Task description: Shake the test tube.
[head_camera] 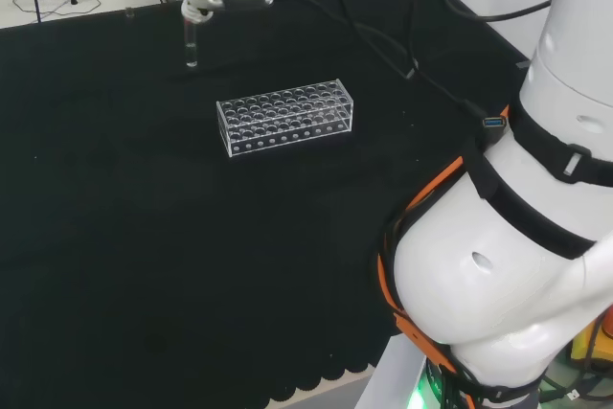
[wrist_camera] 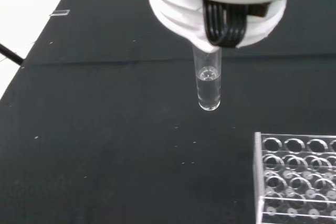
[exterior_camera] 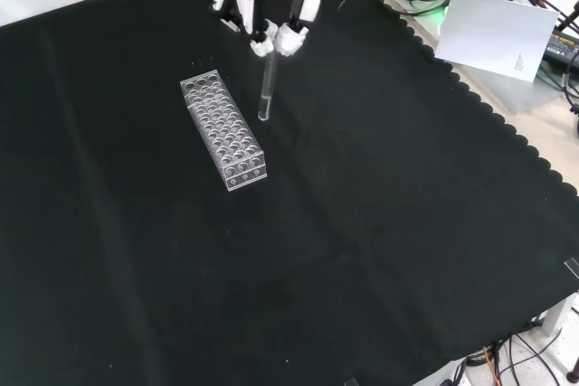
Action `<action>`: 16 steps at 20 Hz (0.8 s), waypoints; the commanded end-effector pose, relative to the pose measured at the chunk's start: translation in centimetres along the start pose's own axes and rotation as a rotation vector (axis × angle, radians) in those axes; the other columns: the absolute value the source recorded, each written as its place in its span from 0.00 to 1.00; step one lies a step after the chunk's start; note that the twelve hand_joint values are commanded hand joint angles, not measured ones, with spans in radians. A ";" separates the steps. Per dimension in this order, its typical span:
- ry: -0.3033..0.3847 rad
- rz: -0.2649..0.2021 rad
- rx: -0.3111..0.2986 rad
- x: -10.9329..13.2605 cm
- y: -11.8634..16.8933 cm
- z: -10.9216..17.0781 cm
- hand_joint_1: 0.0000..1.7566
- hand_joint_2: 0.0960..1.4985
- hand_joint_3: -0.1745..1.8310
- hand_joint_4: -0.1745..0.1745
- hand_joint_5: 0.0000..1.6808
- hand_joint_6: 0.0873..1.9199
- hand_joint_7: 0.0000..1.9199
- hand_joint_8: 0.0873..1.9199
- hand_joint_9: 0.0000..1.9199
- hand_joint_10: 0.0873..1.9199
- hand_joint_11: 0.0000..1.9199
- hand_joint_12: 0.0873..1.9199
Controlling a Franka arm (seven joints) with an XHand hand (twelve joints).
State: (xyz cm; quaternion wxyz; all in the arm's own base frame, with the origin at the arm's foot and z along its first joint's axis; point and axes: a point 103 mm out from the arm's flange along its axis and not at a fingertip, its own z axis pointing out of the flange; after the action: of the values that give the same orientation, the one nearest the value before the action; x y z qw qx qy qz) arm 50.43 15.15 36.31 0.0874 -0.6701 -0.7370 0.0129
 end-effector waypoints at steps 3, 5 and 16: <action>-0.036 0.066 0.033 -3.2 1.1 0.7 0.81 0.38 0.39 0.00 0.79 0.23 0.74 0.32 0.77 0.00 0.37 0.61; -0.052 0.108 0.041 -5.0 1.0 0.9 0.81 0.38 0.40 0.00 0.79 0.23 0.74 0.32 0.77 0.00 0.37 0.61; -0.101 0.313 0.049 -13.4 -0.2 0.5 0.81 0.38 0.40 0.00 0.79 0.23 0.74 0.32 0.77 0.00 0.37 0.61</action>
State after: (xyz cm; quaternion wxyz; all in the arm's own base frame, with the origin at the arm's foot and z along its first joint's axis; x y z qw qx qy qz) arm 51.72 7.01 34.78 0.0738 -0.7353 -0.6714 0.0550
